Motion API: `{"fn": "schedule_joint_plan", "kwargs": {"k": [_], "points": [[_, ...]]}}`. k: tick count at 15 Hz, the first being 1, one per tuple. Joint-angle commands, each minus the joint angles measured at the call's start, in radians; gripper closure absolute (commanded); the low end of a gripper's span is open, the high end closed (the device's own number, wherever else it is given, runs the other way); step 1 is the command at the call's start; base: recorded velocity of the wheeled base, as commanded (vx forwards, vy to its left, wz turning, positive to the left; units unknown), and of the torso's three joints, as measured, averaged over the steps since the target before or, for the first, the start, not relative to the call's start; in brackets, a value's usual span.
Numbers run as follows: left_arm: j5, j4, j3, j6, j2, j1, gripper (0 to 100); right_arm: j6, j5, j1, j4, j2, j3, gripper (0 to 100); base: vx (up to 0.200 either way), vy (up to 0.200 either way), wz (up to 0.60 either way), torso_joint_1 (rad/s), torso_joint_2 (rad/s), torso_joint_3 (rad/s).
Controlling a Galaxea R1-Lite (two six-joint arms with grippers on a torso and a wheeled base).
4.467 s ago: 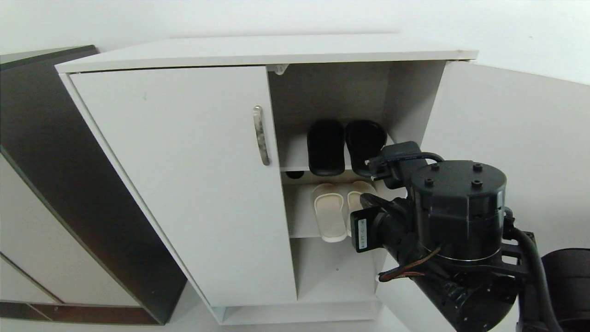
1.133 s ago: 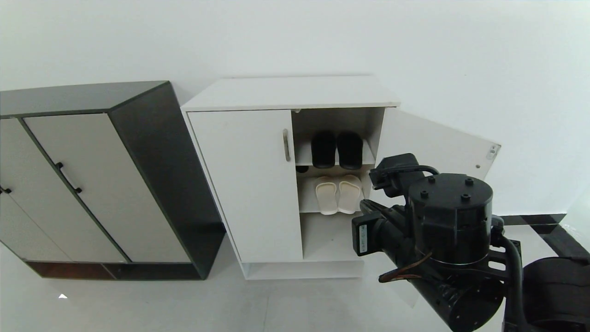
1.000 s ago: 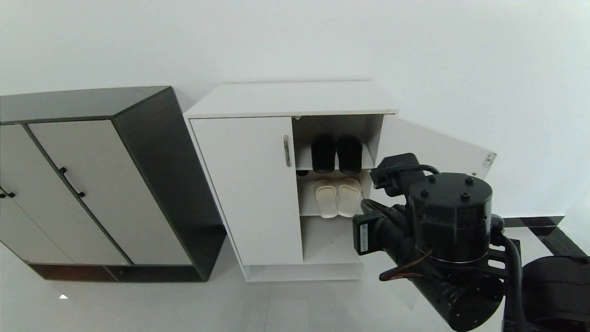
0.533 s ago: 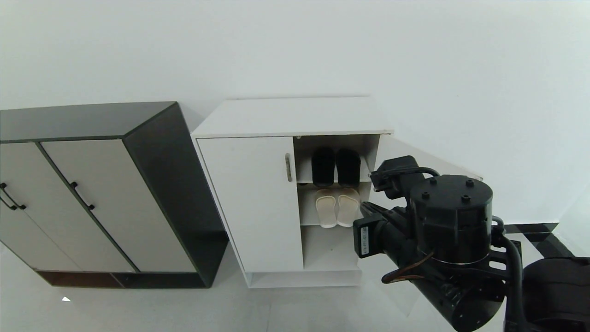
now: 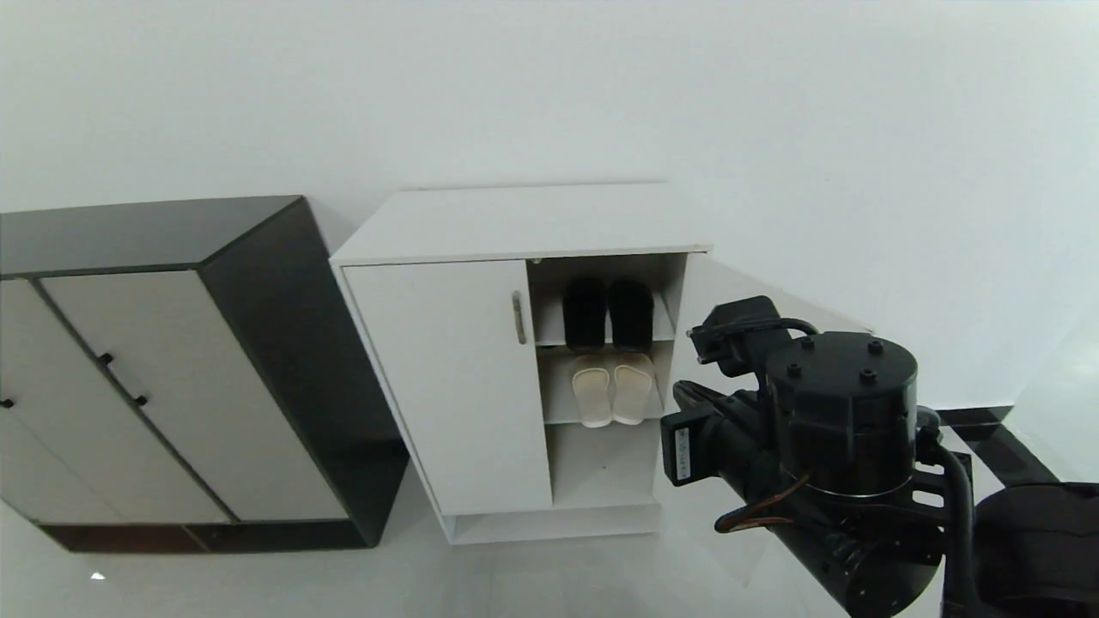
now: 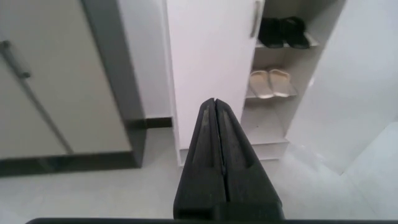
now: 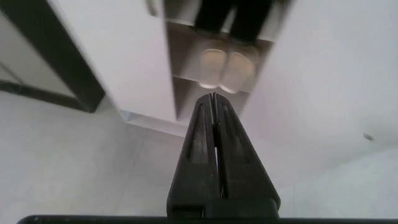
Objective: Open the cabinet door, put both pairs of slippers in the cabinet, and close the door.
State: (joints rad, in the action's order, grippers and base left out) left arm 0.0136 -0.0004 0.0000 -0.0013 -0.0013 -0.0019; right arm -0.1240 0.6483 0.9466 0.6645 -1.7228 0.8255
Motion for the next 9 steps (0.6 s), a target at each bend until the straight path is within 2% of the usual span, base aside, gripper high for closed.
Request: {"fn": "schedule_joint_plan", "kwargs": {"k": [1, 4, 9], "points": [[0.0, -0.001, 0.0, 0.0, 0.001, 0.0, 100, 0.0, 0.001, 0.0, 0.0, 0.0, -0.002, 100, 0.0, 0.0, -0.6, -0.002, 0.0, -0.002], [0.0, -0.001, 0.0, 0.0, 0.001, 0.0, 100, 0.0, 0.001, -0.008, 0.001, -0.001, -0.002, 100, 0.0, 0.0, -0.6, 0.007, 0.0, 0.001], [0.0, -0.001, 0.0, 0.001, 0.001, 0.0, 100, 0.049, 0.005, -0.069, 0.044, 0.003, 0.018, 100, 0.0, 0.0, 0.0, 0.0, 0.0, 0.0]]}}
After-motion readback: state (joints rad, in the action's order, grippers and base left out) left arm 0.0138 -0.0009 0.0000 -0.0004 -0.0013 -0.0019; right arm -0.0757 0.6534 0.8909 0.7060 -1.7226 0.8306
